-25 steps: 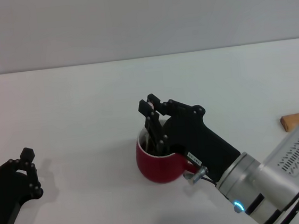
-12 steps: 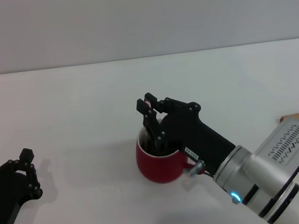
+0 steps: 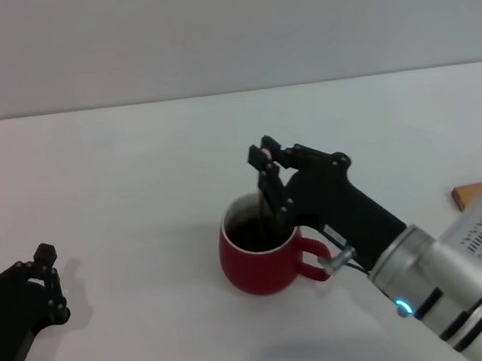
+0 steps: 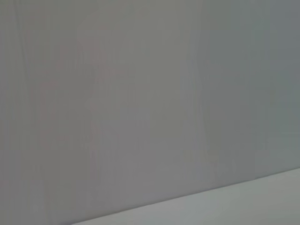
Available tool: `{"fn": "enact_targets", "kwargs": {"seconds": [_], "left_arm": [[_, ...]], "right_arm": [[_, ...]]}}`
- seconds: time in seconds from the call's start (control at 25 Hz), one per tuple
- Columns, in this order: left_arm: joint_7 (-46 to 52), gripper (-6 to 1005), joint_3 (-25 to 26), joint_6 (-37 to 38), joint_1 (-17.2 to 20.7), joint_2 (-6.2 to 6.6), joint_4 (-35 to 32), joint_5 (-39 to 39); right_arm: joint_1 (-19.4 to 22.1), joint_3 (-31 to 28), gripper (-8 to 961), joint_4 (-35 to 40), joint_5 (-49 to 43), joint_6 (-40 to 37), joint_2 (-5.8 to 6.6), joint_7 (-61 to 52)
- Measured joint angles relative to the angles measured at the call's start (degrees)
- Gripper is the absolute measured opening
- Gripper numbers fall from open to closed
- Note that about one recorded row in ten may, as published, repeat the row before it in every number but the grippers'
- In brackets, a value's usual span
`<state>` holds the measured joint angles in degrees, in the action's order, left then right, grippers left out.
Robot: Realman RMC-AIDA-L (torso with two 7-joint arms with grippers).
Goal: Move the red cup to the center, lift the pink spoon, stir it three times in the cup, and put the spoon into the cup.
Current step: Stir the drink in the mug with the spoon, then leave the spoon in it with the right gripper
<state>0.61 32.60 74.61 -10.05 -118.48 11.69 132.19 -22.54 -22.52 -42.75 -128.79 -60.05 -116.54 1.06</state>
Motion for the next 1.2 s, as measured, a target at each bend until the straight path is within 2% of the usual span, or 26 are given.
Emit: {"fn": "enact_targets", "kwargs": {"seconds": [0.36, 0.56, 0.76, 0.8, 0.84, 1.0, 1.08, 1.2], "left_arm": [[0.0, -2, -0.11, -0.65, -0.06, -0.02, 0.0, 0.01], [0.0, -2, -0.11, -0.81, -0.14, -0.08, 0.0, 0.12], [0.0, -2, -0.09, -0.87, -0.44, -0.09, 0.0, 0.27], [0.0, -2, -0.09, -0.87, -0.49, -0.09, 0.0, 0.31], [0.0, -2, -0.09, -0.88, -0.56, -0.09, 0.0, 0.33], [0.0, -2, -0.08, -0.88, -0.77, -0.09, 0.0, 0.35], [-0.02, -2, -0.08, -0.88, -0.79, -0.09, 0.0, 0.35], [-0.03, -2, -0.08, -0.88, -0.84, -0.08, -0.01, 0.35]], "right_arm": [[3.95, -0.08, 28, -2.94, -0.94, -0.94, 1.74, -0.01], [5.07, 0.4, 28, -4.84, -2.29, -0.63, 1.87, -0.01], [4.63, 2.45, 28, -6.1, -3.05, 0.74, 1.22, -0.92], [4.39, 2.71, 28, -5.86, -4.55, 1.72, 0.52, -2.51], [4.39, 2.71, 28, -5.86, -4.55, 1.72, 0.52, -2.51], [3.92, 2.07, 28, -4.23, -7.62, 3.44, -1.15, -4.45], [3.14, 1.65, 28, -3.54, -7.76, 3.58, -1.47, -4.5], [2.71, 0.93, 28, -3.49, -7.87, 3.6, -1.3, -4.51]]}}
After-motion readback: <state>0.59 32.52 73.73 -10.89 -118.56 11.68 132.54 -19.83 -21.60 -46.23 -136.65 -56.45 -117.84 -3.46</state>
